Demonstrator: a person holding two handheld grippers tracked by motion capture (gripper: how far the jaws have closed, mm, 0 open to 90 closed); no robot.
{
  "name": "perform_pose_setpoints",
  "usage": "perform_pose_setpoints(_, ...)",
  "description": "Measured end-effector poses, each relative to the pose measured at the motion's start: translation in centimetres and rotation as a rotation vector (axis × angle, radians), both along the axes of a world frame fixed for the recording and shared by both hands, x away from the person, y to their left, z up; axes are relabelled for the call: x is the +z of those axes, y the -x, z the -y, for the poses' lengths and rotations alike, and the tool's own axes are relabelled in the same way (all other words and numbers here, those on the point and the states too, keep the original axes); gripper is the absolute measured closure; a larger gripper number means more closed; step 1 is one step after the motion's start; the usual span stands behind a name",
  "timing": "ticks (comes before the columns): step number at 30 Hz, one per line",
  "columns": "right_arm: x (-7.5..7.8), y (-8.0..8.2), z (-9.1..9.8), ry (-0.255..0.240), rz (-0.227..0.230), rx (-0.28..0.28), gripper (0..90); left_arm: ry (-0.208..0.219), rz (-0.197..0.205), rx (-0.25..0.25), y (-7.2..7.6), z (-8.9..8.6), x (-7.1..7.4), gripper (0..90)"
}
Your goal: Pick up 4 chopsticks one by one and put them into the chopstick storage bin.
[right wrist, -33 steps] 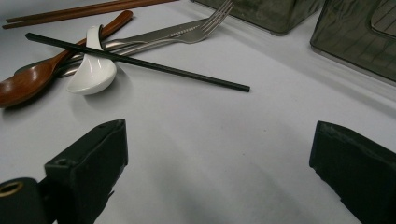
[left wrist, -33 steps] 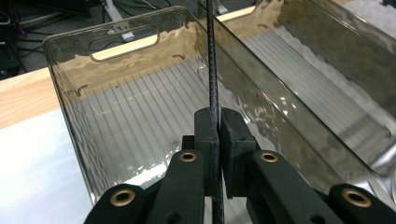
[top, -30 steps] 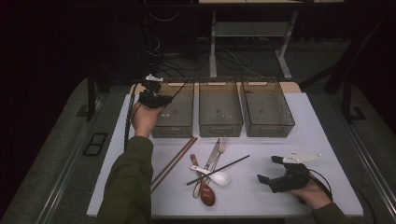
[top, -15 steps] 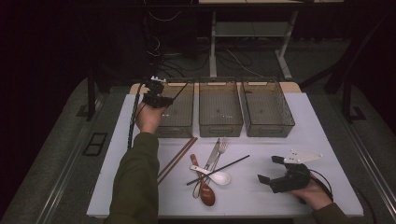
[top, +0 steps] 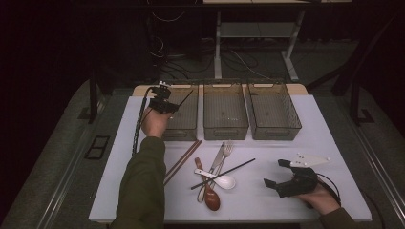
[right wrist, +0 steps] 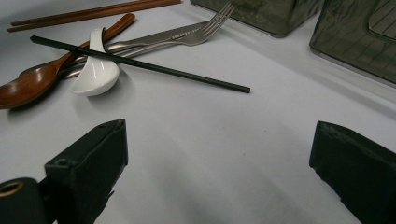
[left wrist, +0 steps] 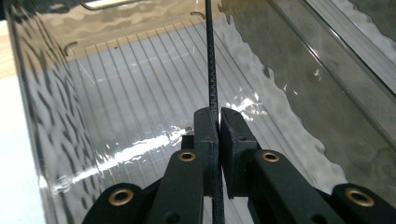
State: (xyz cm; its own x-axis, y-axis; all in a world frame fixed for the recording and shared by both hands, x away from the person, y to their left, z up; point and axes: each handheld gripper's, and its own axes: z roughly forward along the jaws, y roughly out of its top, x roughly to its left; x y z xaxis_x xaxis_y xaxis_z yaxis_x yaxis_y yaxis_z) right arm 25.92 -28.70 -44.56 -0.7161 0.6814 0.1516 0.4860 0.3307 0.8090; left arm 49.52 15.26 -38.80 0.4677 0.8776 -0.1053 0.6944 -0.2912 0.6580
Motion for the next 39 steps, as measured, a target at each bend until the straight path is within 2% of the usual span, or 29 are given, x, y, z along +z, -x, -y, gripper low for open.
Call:
perform_pose_setpoints(3, 0.0, 0.0, 0.0, 0.0, -0.001, -0.001, 4.2, -0.006, 0.006, -0.005, 0.0, 0.1, 0.0, 82.8)
perform_pose_setpoints(6, 0.0, -0.1, 0.0, 0.0, 0.005, 0.001, 4.2, -0.006, 0.006, -0.002, 0.0, 0.2, -0.1, 71.7)
perform_pose_setpoints(10, 0.0, -0.1, 0.0, 0.001, 0.005, 0.003, 4.2, -0.012, 0.021, -0.012, 0.2, 0.3, 0.0, 65.9)
perform_pose_setpoints(12, 0.0, -0.2, 0.0, 0.0, 0.005, 0.003, 4.3, -0.005, 0.029, -0.011, 0.4, 0.2, 0.2, 60.3)
perform_pose_setpoints(16, -0.1, -0.2, -0.1, -0.001, 0.002, 0.002, 4.2, 0.012, 0.066, -0.039, 0.9, 0.0, 0.4, 54.6)
perform_pose_setpoints(19, -0.1, -0.3, -0.1, 0.0, 0.002, 0.003, 4.2, 0.028, 0.077, -0.067, 1.4, 0.1, 0.6, 50.6)
perform_pose_setpoints(21, -0.1, -0.3, -0.1, 0.001, 0.004, 0.003, 4.3, 0.029, 0.089, -0.091, 1.8, 0.0, 0.9, 48.4)
perform_pose_setpoints(25, -0.1, -0.3, -0.1, 0.004, 0.003, 0.004, 4.2, 0.072, 0.101, -0.114, 2.5, 0.0, 1.4, 44.3)
perform_pose_setpoints(29, -0.1, -0.3, -0.2, 0.004, 0.002, 0.001, 4.3, 0.1, 0.131, -0.141, 3.6, 0.1, 2.1, 41.3)
perform_pose_setpoints(36, 0.1, 0.0, 0.0, -0.005, 0.005, -0.003, 4.2, 0.099, 0.168, -0.224, 5.8, 0.6, 3.5, 36.7)
perform_pose_setpoints(39, 0.0, 0.1, 0.0, 0.004, 0.004, -0.007, 4.2, 0.126, 0.174, -0.245, 6.9, 0.8, 3.7, 35.3)
